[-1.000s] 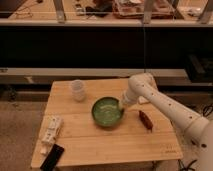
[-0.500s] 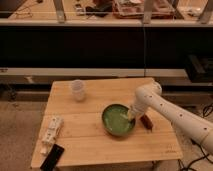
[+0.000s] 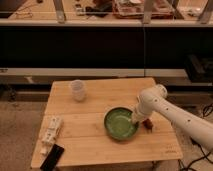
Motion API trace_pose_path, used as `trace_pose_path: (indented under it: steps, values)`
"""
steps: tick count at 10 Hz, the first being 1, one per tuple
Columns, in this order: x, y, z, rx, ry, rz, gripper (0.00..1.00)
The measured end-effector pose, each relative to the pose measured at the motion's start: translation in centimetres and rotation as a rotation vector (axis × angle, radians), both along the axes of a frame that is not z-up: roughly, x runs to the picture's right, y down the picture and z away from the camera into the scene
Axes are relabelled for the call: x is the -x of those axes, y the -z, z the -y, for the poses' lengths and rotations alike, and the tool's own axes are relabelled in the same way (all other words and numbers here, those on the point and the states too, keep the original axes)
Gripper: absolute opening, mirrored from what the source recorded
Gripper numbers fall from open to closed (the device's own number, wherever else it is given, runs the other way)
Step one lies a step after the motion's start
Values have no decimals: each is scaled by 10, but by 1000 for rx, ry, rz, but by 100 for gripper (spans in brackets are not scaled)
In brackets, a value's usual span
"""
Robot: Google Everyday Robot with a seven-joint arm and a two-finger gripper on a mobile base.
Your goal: Drag the ceramic bowl in a circle
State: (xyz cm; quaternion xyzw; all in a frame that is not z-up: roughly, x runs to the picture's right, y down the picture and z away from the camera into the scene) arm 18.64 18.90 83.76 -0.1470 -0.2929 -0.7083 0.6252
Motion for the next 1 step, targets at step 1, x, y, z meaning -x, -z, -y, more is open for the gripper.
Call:
trace_pose_path:
  steps: [1]
  values:
    - [4,10,-7,5,15,32,0]
